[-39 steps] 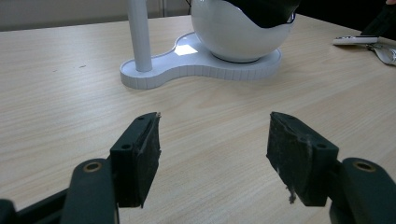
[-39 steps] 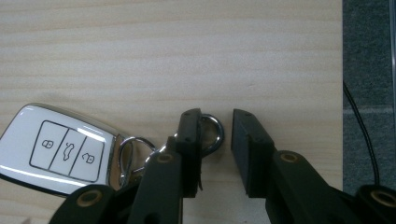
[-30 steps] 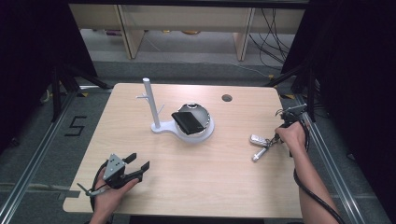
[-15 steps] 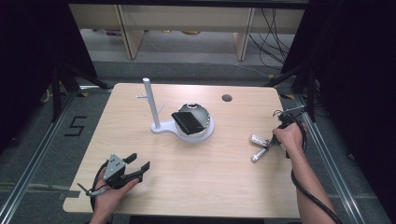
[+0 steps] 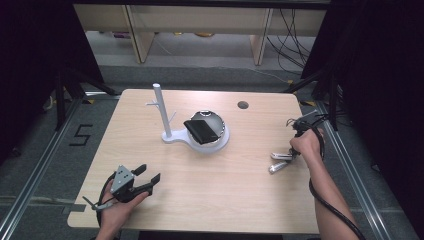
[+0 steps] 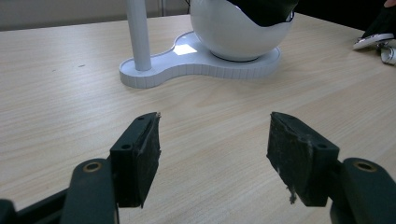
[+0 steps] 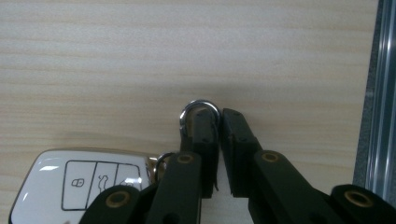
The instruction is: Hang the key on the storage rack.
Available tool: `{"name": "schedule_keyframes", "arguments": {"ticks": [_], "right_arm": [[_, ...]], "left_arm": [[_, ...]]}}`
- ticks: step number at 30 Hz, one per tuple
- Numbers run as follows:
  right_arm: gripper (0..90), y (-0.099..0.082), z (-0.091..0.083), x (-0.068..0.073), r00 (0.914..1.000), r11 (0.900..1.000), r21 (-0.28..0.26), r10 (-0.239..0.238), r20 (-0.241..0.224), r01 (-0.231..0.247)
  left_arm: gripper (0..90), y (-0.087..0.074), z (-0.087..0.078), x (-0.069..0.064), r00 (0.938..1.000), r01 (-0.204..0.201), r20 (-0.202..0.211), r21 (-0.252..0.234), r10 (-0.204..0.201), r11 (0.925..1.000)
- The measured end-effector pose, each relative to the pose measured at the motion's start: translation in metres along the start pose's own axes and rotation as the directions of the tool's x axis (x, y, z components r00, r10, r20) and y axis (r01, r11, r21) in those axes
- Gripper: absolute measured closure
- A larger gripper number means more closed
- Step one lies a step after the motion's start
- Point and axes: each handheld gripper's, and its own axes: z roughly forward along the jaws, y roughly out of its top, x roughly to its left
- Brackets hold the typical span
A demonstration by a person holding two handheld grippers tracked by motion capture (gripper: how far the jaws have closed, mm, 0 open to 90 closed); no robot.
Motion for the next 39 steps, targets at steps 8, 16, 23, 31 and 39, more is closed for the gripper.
{"name": "schedule_keyframes", "arguments": {"ticks": [8, 16, 23, 31, 39], "right_arm": [[88.1, -0.003, 0.002, -0.002, 0.9994, 0.9957, -0.087, -0.033, -0.015, 0.031], [88.2, -0.011, -0.005, -0.006, 0.9960, 0.9790, -0.194, -0.074, -0.051, 0.063], [88.1, -0.015, -0.023, -0.002, 0.9885, 0.9515, -0.288, -0.133, -0.072, 0.107], [88.1, -0.024, -0.050, 0.011, 0.9745, 0.8559, -0.497, -0.210, -0.079, 0.144], [88.1, -0.036, -0.087, 0.032, 0.9370, 0.7063, -0.672, -0.345, -0.053, 0.222]], "left_arm": [[33.7, 0.000, 0.000, 0.000, 1.0000, -0.001, -0.001, 0.001, 0.001, 1.0000], [33.7, 0.001, 0.001, 0.000, 1.0000, 0.001, 0.003, -0.003, -0.001, 1.0000], [33.7, 0.001, 0.001, -0.001, 1.0000, -0.003, 0.006, -0.007, 0.003, 1.0000], [33.7, 0.004, 0.000, -0.003, 0.9999, -0.007, 0.007, -0.012, 0.007, 0.9999], [34.2, 0.017, -0.001, -0.011, 0.9990, -0.022, 0.039, -0.044, 0.024, 0.9988]]}}
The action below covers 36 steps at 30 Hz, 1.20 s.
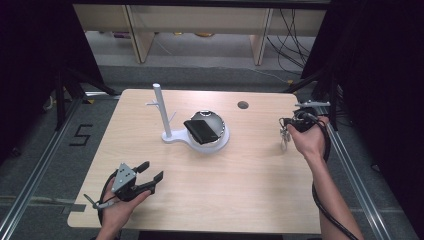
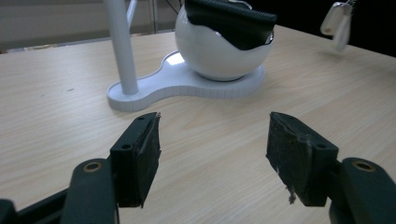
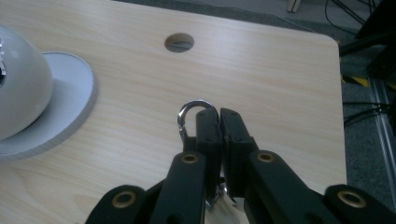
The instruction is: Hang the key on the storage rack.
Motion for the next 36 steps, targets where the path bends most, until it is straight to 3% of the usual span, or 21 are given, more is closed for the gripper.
{"name": "schedule_keyframes", "arguments": {"ticks": [3, 6, 7, 10, 11, 12, 15, 16, 17, 19, 20, 21, 23, 24, 25, 26, 29, 31, 32, 34, 36], "right_arm": [[88.1, 0.004, -0.006, 0.009, 0.9999, 0.9998, -0.016, 0.010, 0.000, -0.010], [88.1, 0.006, -0.011, 0.017, 0.9981, 0.9963, -0.076, -0.043, -0.044, 0.040], [88.1, 0.007, -0.014, 0.022, 0.9976, 0.9960, -0.088, -0.023, -0.065, 0.017], [88.1, 0.006, -0.023, 0.039, 0.9938, 0.9925, -0.121, -0.033, -0.106, 0.020], [88.1, 0.006, -0.025, 0.043, 0.9904, 0.9893, -0.136, -0.070, -0.120, 0.053], [88.1, 0.004, -0.029, 0.052, 0.9878, 0.9902, -0.137, -0.051, -0.147, 0.030], [88.1, -0.001, -0.038, 0.071, 0.9782, 0.9811, -0.183, -0.097, -0.184, 0.063], [88.1, -0.005, -0.042, 0.085, 0.9689, 0.9773, -0.199, -0.116, -0.219, 0.072], [88.1, -0.005, -0.042, 0.085, 0.9689, 0.9773, -0.199, -0.116, -0.219, 0.072], [88.1, -0.010, -0.043, 0.097, 0.9547, 0.9699, -0.225, -0.152, -0.256, 0.094], [88.1, -0.015, -0.044, 0.108, 0.9450, 0.9639, -0.239, -0.183, -0.271, 0.118], [88.1, -0.015, -0.044, 0.108, 0.9450, 0.9639, -0.239, -0.183, -0.271, 0.118], [88.1, -0.021, -0.044, 0.128, 0.9239, 0.9643, -0.248, -0.177, -0.339, 0.094], [88.1, -0.021, -0.044, 0.128, 0.9239, 0.9643, -0.248, -0.177, -0.339, 0.094], [88.1, -0.023, -0.045, 0.140, 0.9064, 0.9636, -0.248, -0.190, -0.377, 0.099], [88.1, -0.023, -0.045, 0.140, 0.9064, 0.9636, -0.248, -0.190, -0.377, 0.099], [88.1, -0.022, -0.045, 0.156, 0.8875, 0.9544, -0.276, -0.223, -0.403, 0.115], [88.1, -0.022, -0.046, 0.160, 0.8843, 0.9558, -0.271, -0.222, -0.411, 0.114], [88.1, -0.021, -0.044, 0.162, 0.8753, 0.9501, -0.279, -0.250, -0.414, 0.140], [88.1, -0.021, -0.044, 0.168, 0.8751, 0.9559, -0.268, -0.229, -0.426, 0.120], [88.1, -0.020, -0.041, 0.175, 0.8656, 0.9543, -0.274, -0.235, -0.442, 0.120]], "left_arm": [[34.4, 0.008, 0.002, -0.006, 0.9993, 0.000, 0.037, -0.018, 0.000, 0.9998], [34.4, 0.015, 0.005, -0.012, 0.9968, -0.001, 0.080, -0.038, 0.004, 0.9993], [34.4, 0.019, 0.005, -0.016, 0.9960, -0.010, 0.089, -0.029, 0.012, 0.9995], [34.6, 0.029, 0.009, -0.024, 0.9905, -0.025, 0.134, -0.038, 0.030, 0.9989], [34.8, 0.033, 0.011, -0.028, 0.9876, -0.030, 0.153, -0.042, 0.036, 0.9987], [35.1, 0.036, 0.013, -0.031, 0.9841, -0.035, 0.172, -0.049, 0.043, 0.9982], [36.2, 0.048, 0.019, -0.042, 0.9742, -0.059, 0.216, -0.039, 0.066, 0.9975], [36.5, 0.051, 0.022, -0.045, 0.9701, -0.059, 0.233, -0.039, 0.066, 0.9975], [36.5, 0.053, 0.026, -0.049, 0.9654, -0.056, 0.253, -0.037, 0.063, 0.9978], [36.9, 0.057, 0.033, -0.056, 0.9568, -0.068, 0.281, -0.031, 0.074, 0.9972], [37.3, 0.061, 0.040, -0.064, 0.9477, -0.085, 0.307, -0.018, 0.086, 0.9962], [37.7, 0.061, 0.040, -0.064, 0.9477, -0.085, 0.307, -0.018, 0.086, 0.9962], [38.9, 0.063, 0.045, -0.071, 0.9370, -0.090, 0.338, -0.006, 0.087, 0.9959], [38.9, 0.064, 0.048, -0.074, 0.9314, -0.087, 0.354, -0.005, 0.083, 0.9962], [40.4, 0.066, 0.051, -0.077, 0.9263, -0.080, 0.369, -0.008, 0.078, 0.9967], [40.4, 0.067, 0.052, -0.078, 0.9252, -0.083, 0.371, -0.006, 0.080, 0.9965], [42.8, 0.074, 0.059, -0.082, 0.9162, -0.080, 0.392, -0.022, 0.082, 0.9965], [43.3, 0.079, 0.062, -0.084, 0.9174, -0.098, 0.386, -0.021, 0.098, 0.9950], [43.6, 0.082, 0.065, -0.085, 0.9151, -0.103, 0.390, -0.022, 0.103, 0.9945], [44.1, 0.086, 0.071, -0.088, 0.9103, -0.108, 0.399, -0.029, 0.110, 0.9938], [45.0, 0.090, 0.076, -0.090, 0.9107, -0.111, 0.398, -0.026, 0.112, 0.9935]]}}
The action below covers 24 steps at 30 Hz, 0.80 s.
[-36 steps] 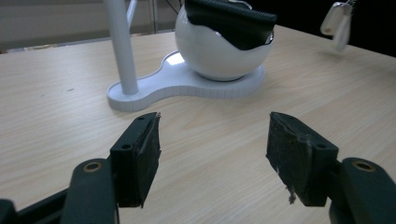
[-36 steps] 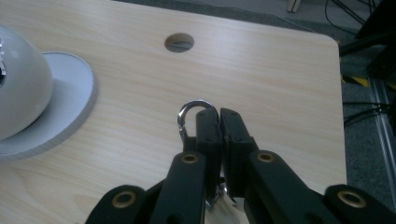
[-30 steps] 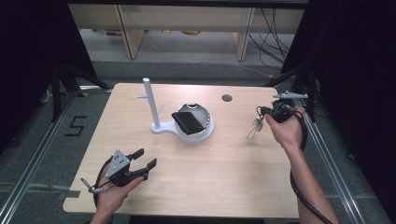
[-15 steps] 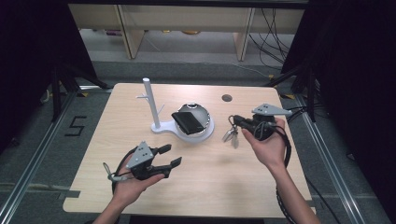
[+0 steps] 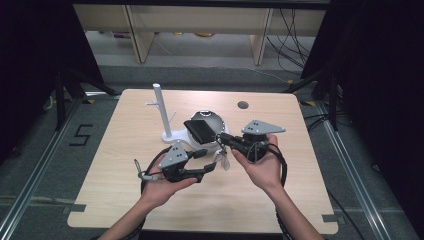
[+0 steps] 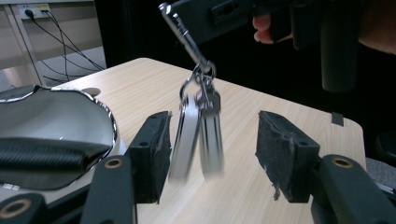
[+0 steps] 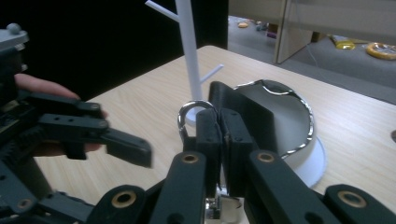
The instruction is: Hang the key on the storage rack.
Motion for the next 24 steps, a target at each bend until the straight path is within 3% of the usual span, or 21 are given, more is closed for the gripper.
{"name": "schedule_keyframes", "arguments": {"ticks": [3, 5, 7, 10, 14, 16, 19, 24], "right_arm": [[88.1, 0.000, 0.003, 0.002, 0.9994, 0.9994, -0.008, -0.035, 0.003, 0.035], [88.1, 0.000, 0.004, 0.006, 0.9999, 0.9999, 0.011, -0.004, -0.011, 0.004], [88.1, -0.001, 0.006, 0.008, 0.9998, 0.9999, 0.009, -0.014, -0.015, 0.014], [88.1, -0.001, 0.008, 0.012, 0.9990, 0.9998, -0.004, -0.019, -0.041, 0.019], [88.1, -0.001, 0.009, 0.013, 0.9982, 0.9990, -0.009, -0.045, -0.039, 0.044], [88.1, -0.001, 0.008, 0.017, 0.9989, 1.0000, 0.004, -0.002, -0.046, 0.002], [88.1, -0.002, 0.010, 0.018, 0.9982, 0.9997, -0.008, -0.023, -0.055, 0.023], [88.0, -0.002, 0.011, 0.020, 0.9972, 0.9992, -0.015, -0.038, -0.063, 0.038]], "left_arm": [[45.6, 0.004, 0.006, 0.000, 0.9998, 0.013, 0.015, -0.007, -0.013, 0.9999], [47.4, 0.006, 0.009, 0.001, 0.9996, 0.024, 0.015, -0.017, -0.024, 0.9996], [49.2, 0.007, 0.010, 0.003, 0.9996, 0.027, 0.009, -0.020, -0.026, 0.9994], [56.2, 0.008, 0.010, 0.006, 0.9988, 0.048, 0.007, -0.028, -0.048, 0.9985], [63.5, 0.008, 0.010, 0.007, 0.9975, 0.064, 0.030, -0.031, -0.063, 0.9974], [66.8, 0.008, 0.010, 0.008, 0.9968, 0.073, 0.036, -0.034, -0.072, 0.9968], [72.5, 0.008, 0.010, 0.009, 0.9965, 0.078, 0.033, -0.042, -0.077, 0.9961], [74.4, 0.009, 0.009, 0.008, 0.9979, 0.063, 0.020, -0.034, -0.062, 0.9974]]}}
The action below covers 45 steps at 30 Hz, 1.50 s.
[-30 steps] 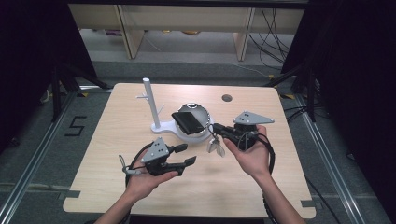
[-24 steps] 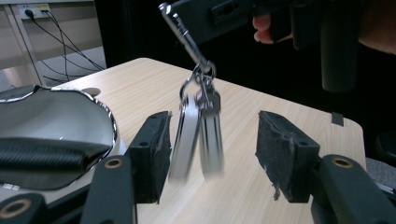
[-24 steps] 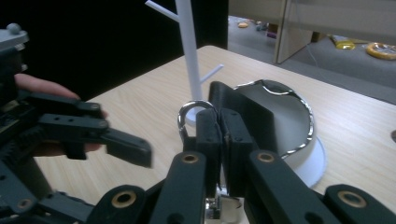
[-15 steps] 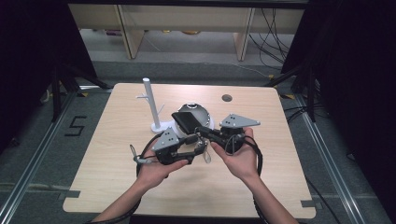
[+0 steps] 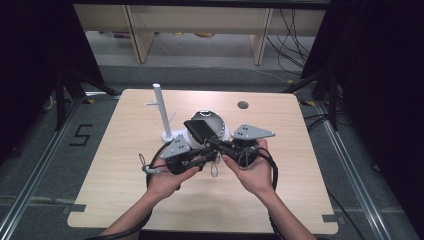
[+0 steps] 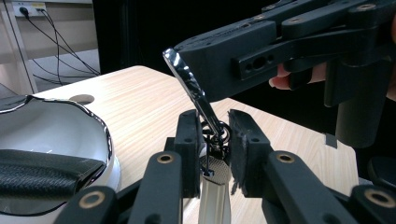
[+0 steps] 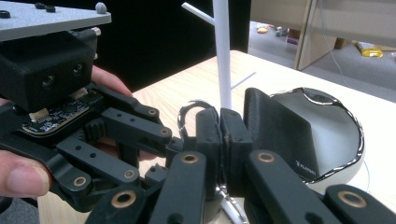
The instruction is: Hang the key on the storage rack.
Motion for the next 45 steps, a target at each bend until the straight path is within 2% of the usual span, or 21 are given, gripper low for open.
{"name": "schedule_keyframes", "arguments": {"ticks": [9, 11, 12, 13, 15, 16, 18, 19, 20, 21, 24, 31, 32, 34, 35, 37, 38, 39, 42, 43, 45], "right_arm": [[87.9, 0.000, -0.001, 0.001, 0.9999, 0.9997, -0.023, 0.005, -0.013, -0.006], [87.9, 0.000, 0.000, 0.000, 0.9998, 0.9994, -0.031, -0.016, -0.015, 0.016], [87.9, -0.001, -0.001, 0.001, 0.9999, 0.9995, -0.031, 0.008, -0.014, -0.009], [87.8, 0.000, -0.002, 0.001, 0.9999, 0.9995, -0.030, 0.006, -0.011, -0.006], [87.9, 0.000, -0.003, 0.002, 0.9999, 0.9995, -0.028, 0.015, -0.007, -0.015], [87.9, 0.000, -0.003, 0.001, 1.0000, 0.9994, -0.034, 0.001, -0.005, -0.001], [90.0, 0.000, -0.003, 0.001, 0.9998, 0.9984, -0.055, 0.005, -0.020, -0.006], [90.0, 0.000, -0.004, 0.000, 1.0000, 0.9980, -0.062, -0.009, -0.004, 0.009], [90.0, 0.001, -0.004, 0.000, 0.9998, 0.9977, -0.067, 0.010, -0.014, -0.011], [90.0, 0.001, -0.005, 0.000, 0.9998, 0.9981, -0.061, 0.005, -0.017, -0.006], [90.0, 0.002, -0.004, 0.000, 0.9998, 0.9982, -0.058, -0.013, -0.012, 0.012], [90.0, 0.003, -0.010, -0.001, 0.9998, 0.9983, -0.057, 0.012, -0.014, -0.013], [89.8, 0.002, -0.015, -0.004, 0.9999, 0.9976, -0.067, 0.016, 0.002, -0.016], [89.4, 0.001, -0.018, -0.005, 0.9993, 0.9974, -0.062, 0.036, 0.002, -0.036], [88.9, -0.001, -0.020, -0.009, 0.9997, 0.9976, -0.064, 0.025, 0.004, -0.024], [88.2, -0.006, -0.027, -0.013, 0.9982, 0.9959, -0.073, 0.055, 0.025, -0.053], [87.0, -0.013, -0.035, -0.022, 0.9955, 0.9948, -0.069, 0.079, 0.052, -0.076], [87.0, -0.013, -0.035, -0.022, 0.9955, 0.9948, -0.069, 0.079, 0.052, -0.076], [84.4, -0.026, -0.043, -0.037, 0.9891, 0.9929, -0.060, 0.108, 0.100, -0.102], [84.0, -0.033, -0.047, -0.043, 0.9838, 0.9902, -0.060, 0.133, 0.121, -0.126], [82.9, -0.043, -0.051, -0.051, 0.9766, 0.9873, -0.068, 0.153, 0.151, -0.144]], "left_arm": [[75.1, 0.004, -0.004, -0.001, 0.9999, -0.003, -0.011, 0.009, 0.003, 1.0000], [75.1, 0.006, -0.006, 0.000, 0.9999, -0.006, -0.015, 0.010, 0.006, 0.9999], [75.1, 0.006, -0.006, 0.000, 0.9999, 0.000, -0.014, 0.006, 0.000, 1.0000], [75.1, 0.006, -0.006, 0.001, 0.9999, 0.003, -0.012, 0.004, -0.003, 1.0000], [75.2, 0.007, -0.007, 0.001, 0.9997, -0.010, -0.023, 0.013, 0.011, 0.9999], [75.2, 0.007, -0.008, 0.001, 0.9995, -0.016, -0.026, 0.018, 0.017, 0.9997], [75.2, 0.008, -0.009, 0.001, 0.9991, -0.021, -0.036, 0.032, 0.022, 0.9993], [75.2, 0.007, -0.009, 0.001, 0.9990, -0.022, -0.038, 0.034, 0.023, 0.9992], [75.2, 0.007, -0.009, 0.001, 0.9989, -0.022, -0.041, 0.031, 0.023, 0.9993], [75.2, 0.007, -0.009, 0.000, 0.9989, -0.020, -0.041, 0.024, 0.021, 0.9995], [75.2, 0.009, -0.011, -0.003, 0.9973, -0.053, -0.051, 0.028, 0.054, 0.9982], [75.3, 0.009, -0.017, 0.003, 0.9920, -0.083, -0.092, 0.032, 0.085, 0.9961], [75.3, 0.009, -0.020, 0.005, 0.9917, -0.081, -0.098, 0.028, 0.083, 0.9963], [75.3, 0.008, -0.028, 0.009, 0.9889, -0.081, -0.122, 0.032, 0.085, 0.9962], [75.3, 0.007, -0.032, 0.011, 0.9873, -0.077, -0.137, 0.036, 0.081, 0.9964], [75.3, 0.003, -0.040, 0.017, 0.9836, -0.072, -0.163, 0.040, 0.078, 0.9966], [75.3, 0.002, -0.045, 0.020, 0.9803, -0.070, -0.182, 0.047, 0.078, 0.9964], [75.3, 0.000, -0.049, 0.023, 0.9769, -0.072, -0.198, 0.048, 0.080, 0.9963], [75.4, -0.005, -0.066, 0.033, 0.9609, -0.071, -0.264, 0.060, 0.084, 0.9957], [75.4, -0.006, -0.070, 0.035, 0.9568, -0.064, -0.280, 0.060, 0.079, 0.9961], [75.3, -0.008, -0.080, 0.042, 0.9421, -0.058, -0.327, 0.065, 0.076, 0.9962]]}}
